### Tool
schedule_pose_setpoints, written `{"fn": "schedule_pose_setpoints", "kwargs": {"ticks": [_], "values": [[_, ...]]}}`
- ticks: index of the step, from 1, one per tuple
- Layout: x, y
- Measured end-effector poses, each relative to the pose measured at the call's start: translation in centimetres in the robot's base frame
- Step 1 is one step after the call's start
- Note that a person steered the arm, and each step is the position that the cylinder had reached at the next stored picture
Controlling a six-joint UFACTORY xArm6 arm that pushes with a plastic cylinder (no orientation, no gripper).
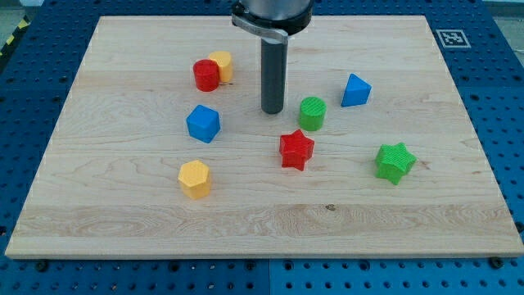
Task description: Move the green circle bottom left to the blue triangle
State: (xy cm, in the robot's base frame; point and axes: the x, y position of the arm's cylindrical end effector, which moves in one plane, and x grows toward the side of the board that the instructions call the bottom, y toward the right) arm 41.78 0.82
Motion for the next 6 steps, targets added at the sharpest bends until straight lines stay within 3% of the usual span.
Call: {"fn": "schedule_pose_setpoints", "kwargs": {"ticks": [2,4,6], "values": [[3.5,2.0],[3.5,8.5],[8.2,8.8]]}}
